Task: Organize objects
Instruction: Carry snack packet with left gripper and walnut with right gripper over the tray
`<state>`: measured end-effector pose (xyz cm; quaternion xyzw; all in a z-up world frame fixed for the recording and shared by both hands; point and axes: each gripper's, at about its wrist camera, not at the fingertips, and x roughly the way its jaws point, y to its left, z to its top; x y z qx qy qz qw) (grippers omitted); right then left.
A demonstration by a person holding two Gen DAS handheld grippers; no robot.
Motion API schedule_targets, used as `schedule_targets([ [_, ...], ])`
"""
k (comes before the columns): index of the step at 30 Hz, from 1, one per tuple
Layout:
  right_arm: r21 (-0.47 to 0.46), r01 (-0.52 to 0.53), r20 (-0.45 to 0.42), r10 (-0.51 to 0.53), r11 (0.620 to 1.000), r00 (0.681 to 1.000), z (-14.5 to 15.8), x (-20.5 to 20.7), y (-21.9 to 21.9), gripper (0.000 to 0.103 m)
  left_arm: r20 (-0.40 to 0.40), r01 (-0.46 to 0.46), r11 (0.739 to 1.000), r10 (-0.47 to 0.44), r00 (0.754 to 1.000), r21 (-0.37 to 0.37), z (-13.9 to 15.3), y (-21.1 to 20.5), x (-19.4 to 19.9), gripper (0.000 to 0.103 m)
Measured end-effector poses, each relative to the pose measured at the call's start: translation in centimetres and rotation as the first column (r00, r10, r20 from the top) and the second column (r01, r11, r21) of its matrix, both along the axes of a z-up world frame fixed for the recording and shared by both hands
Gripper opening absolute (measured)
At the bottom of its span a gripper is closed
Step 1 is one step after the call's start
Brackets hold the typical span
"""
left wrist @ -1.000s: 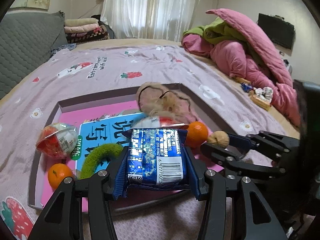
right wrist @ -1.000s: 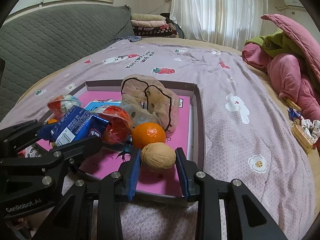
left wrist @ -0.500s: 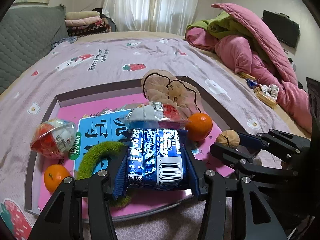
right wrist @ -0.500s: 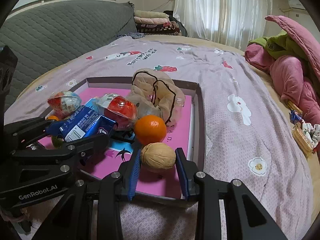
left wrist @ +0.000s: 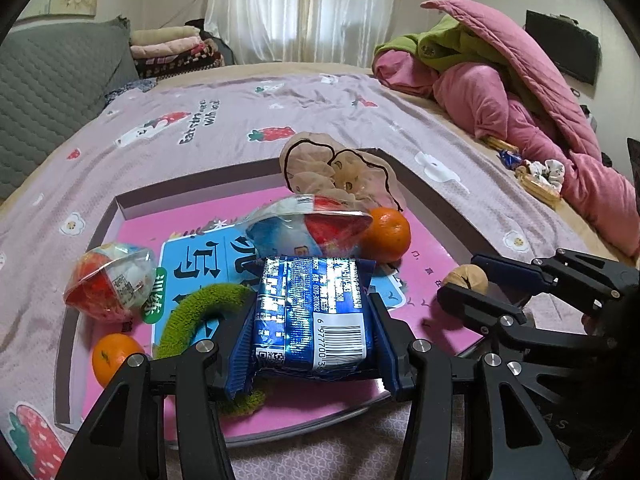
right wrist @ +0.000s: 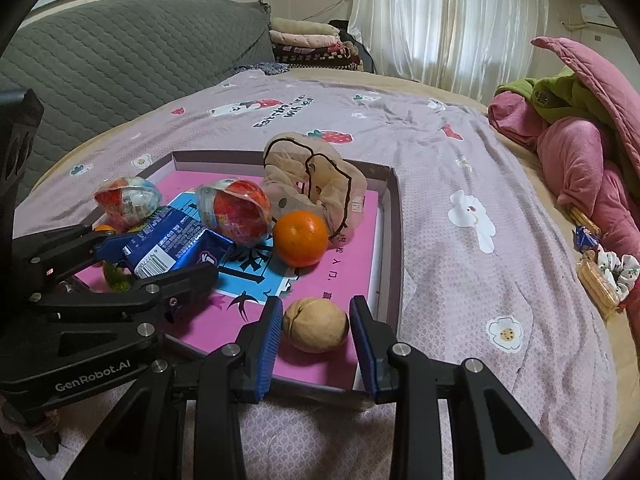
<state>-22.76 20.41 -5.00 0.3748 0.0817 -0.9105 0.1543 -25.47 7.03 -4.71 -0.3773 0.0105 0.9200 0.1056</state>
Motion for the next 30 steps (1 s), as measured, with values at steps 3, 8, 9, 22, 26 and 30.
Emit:
schedule_targets([
  [3, 0.0, 0.002, -0.001, -0.002, 1.0, 1.0, 0.1, 0.1, 0.1, 0.035, 0.0, -0.002, 1.0, 0.002, 1.0, 0.0, 0.0, 0.0, -0.1, 0.053],
  [8, -0.004, 0.006, 0.003, -0.006, 1.0, 1.0, 0.2, 0.3, 0.5, 0.035, 0.0, -0.004, 1.0, 0.004, 1.0, -0.002, 0.1, -0.1, -0.2, 0.053],
  [9, -0.005, 0.007, 0.004, -0.007, 1.0, 1.0, 0.2, 0.3, 0.6, 0.035, -0.001, -0.005, 1.0, 0.005, 1.0, -0.002, 0.1, -0.1, -0.2, 0.053],
  [22, -0.009, 0.023, 0.002, -0.023, 1.0, 1.0, 0.8, 0.5, 1.1, 0.035, 0.001, 0.011, 0.999, -0.011, 1.0, -0.045, 0.1, 0.9, 0.0, 0.053],
  [26, -0.016, 0.025, 0.001, -0.025, 1.0, 1.0, 0.9, 0.5, 1.2, 0.035, 0.011, 0.027, 0.998, -0.027, 1.0, -0.055, 0.1, 1.6, 0.0, 0.054],
  [30, -0.012, 0.024, -0.003, -0.024, 1.0, 1.0, 0.9, 0.5, 1.3, 0.035, 0.022, 0.034, 0.998, -0.032, 0.999, -0.058, 0.0, 2.0, 0.1, 0.054],
])
